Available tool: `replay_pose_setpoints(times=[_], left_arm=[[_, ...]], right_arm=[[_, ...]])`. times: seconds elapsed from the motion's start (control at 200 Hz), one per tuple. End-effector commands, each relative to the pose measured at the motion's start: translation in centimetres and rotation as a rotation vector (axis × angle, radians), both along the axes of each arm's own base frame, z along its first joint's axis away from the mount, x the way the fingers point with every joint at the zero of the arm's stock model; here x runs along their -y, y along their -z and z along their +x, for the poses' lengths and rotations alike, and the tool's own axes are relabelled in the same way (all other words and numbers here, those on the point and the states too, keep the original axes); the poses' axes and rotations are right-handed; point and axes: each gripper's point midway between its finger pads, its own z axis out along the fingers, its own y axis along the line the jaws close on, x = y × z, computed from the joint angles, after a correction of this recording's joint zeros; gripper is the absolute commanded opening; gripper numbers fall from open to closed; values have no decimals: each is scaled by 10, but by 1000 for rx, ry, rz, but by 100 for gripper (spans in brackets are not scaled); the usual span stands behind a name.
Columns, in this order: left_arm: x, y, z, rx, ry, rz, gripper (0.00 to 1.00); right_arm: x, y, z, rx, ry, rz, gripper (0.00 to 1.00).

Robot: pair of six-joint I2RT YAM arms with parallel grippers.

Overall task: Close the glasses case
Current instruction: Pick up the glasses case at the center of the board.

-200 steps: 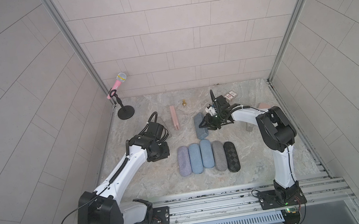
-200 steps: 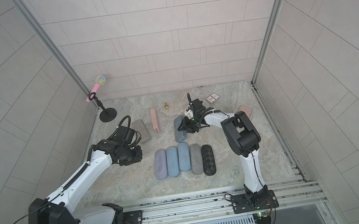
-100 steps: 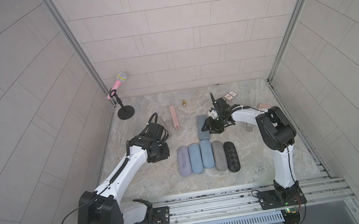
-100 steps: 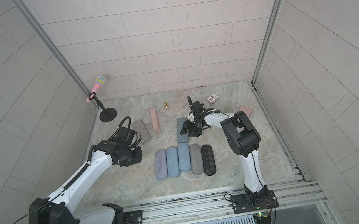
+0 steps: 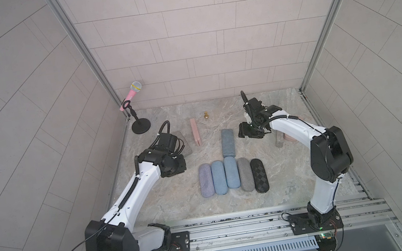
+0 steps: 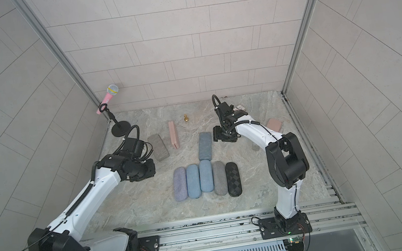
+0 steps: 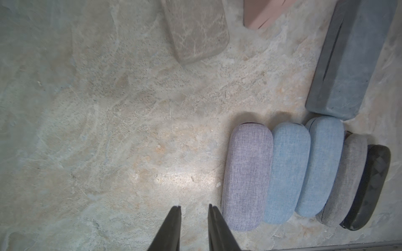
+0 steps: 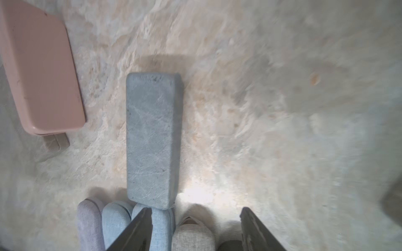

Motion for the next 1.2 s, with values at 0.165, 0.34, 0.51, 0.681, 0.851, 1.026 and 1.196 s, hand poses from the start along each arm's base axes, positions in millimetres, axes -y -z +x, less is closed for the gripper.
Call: replay_pose_setpoints(times=[0.165, 0.34, 0.51, 0.681, 0.851, 1.026, 1.196], left_arm=[[-9, 4, 4, -20, 25, -26, 28], [-10, 3, 8, -24, 21, -51, 28], [-13, -3, 6, -23, 31, -37, 27], [-16, -4, 3, -22, 29, -30, 27], [-15, 4, -1, -39, 17, -44, 28], [-16, 8, -4, -48, 9, -42, 28], [-16, 10, -4, -54, 8, -40, 27]], right_arm=[[99, -7, -3, -32, 184, -405, 69], [125, 4, 5, -70, 225, -448, 70], [145, 19, 8, -122, 247, -466, 70], [160, 36, 10, -164, 268, -467, 70], [170, 52, 13, -201, 269, -472, 70], [179, 63, 14, -226, 281, -462, 70], [176, 71, 17, -232, 265, -424, 60]])
